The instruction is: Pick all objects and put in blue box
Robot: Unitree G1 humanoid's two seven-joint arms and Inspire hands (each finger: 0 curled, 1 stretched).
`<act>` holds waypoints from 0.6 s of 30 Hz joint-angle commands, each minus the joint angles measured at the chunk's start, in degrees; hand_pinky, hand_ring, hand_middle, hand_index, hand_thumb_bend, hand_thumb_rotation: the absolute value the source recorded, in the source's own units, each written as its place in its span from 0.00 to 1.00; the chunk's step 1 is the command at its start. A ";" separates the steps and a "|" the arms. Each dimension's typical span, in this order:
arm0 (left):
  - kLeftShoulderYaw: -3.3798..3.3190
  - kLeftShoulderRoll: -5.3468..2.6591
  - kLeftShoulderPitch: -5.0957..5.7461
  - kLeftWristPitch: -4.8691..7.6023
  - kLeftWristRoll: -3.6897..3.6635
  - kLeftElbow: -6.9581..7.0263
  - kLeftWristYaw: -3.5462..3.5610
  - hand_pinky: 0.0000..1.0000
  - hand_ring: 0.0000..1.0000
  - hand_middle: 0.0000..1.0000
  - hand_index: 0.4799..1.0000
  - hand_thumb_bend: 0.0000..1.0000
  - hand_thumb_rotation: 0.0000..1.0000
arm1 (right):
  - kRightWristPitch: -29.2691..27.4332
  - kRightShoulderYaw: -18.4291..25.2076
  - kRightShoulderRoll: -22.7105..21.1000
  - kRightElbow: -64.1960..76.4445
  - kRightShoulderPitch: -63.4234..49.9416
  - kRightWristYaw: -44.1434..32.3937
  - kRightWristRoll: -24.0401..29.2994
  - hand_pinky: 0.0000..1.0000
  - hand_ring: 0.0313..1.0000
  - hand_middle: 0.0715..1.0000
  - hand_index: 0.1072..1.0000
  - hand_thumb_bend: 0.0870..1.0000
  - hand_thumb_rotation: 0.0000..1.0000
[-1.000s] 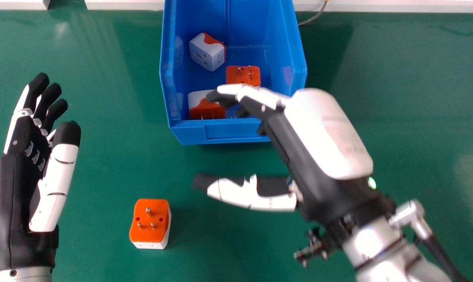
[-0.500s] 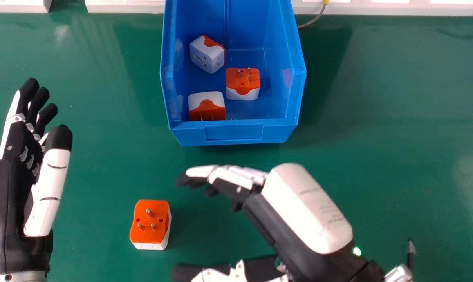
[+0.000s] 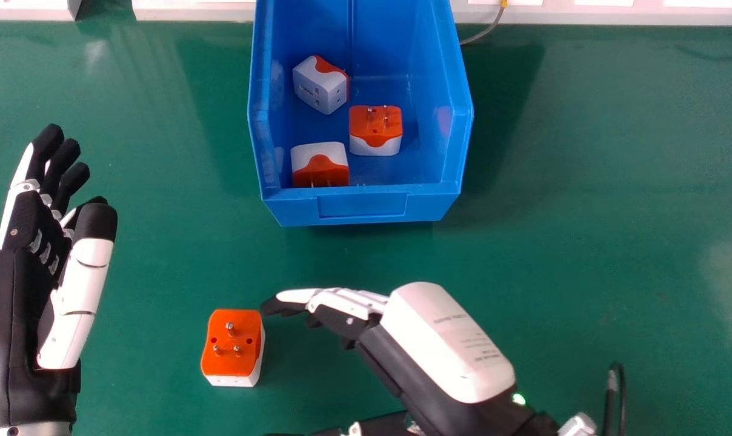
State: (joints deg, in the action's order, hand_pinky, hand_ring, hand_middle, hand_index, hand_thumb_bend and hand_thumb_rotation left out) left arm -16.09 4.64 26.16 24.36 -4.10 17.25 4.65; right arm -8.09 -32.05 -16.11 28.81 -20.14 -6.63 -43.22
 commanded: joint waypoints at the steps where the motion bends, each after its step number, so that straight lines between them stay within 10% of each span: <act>1: -0.10 -0.09 0.39 1.03 0.33 0.87 -0.35 0.84 0.91 0.93 0.87 0.70 0.78 | -0.45 -0.89 0.66 -0.27 1.82 -0.89 -0.88 0.62 0.77 0.82 0.80 0.53 0.59; 18: -0.04 0.57 -0.01 1.47 0.05 0.57 0.44 0.84 0.91 0.94 0.88 0.69 0.78 | 5.69 -4.89 5.46 -5.85 10.77 -6.76 -6.18 0.79 0.94 0.98 0.95 0.62 0.72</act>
State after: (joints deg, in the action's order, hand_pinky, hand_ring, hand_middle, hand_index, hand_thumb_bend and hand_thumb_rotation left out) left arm -16.02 4.80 26.16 24.52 -4.34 17.04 5.00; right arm -2.69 -36.53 -11.86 22.92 -10.50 -14.01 -49.16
